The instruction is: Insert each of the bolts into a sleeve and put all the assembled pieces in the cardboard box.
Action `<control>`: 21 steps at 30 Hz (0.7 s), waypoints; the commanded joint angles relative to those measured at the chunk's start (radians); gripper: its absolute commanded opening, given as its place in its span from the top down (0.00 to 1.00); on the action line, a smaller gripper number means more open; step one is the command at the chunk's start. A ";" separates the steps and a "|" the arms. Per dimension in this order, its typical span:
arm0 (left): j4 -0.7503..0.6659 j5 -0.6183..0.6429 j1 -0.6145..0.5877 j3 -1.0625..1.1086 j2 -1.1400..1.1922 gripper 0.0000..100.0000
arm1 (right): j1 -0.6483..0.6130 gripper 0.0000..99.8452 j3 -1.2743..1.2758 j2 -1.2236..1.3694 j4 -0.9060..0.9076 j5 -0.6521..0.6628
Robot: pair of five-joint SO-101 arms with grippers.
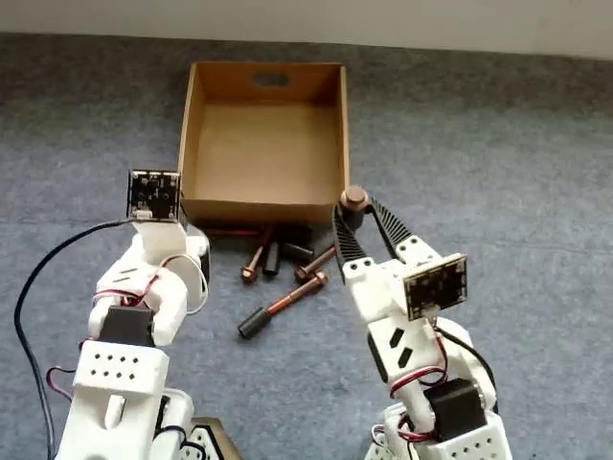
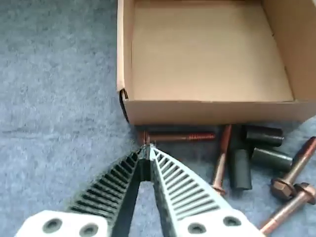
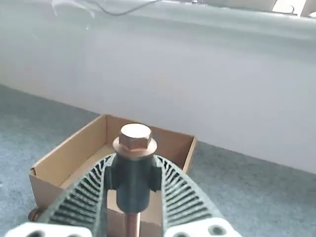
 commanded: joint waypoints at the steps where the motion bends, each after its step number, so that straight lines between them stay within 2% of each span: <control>1: -0.068 -0.006 -0.027 0.074 -0.019 0.99 | 0.015 0.99 -0.213 0.148 0.047 -0.009; 6: -0.192 -0.006 -0.081 0.203 -0.019 0.99 | 0.008 0.99 -0.417 0.498 0.067 -0.017; 14: -0.411 -0.006 -0.084 0.335 -0.019 0.99 | 0.007 0.99 -0.740 1.063 0.067 -0.293; 21: -0.427 -0.037 -0.082 0.346 -0.012 0.99 | 0.016 0.99 -1.115 1.527 0.071 -0.215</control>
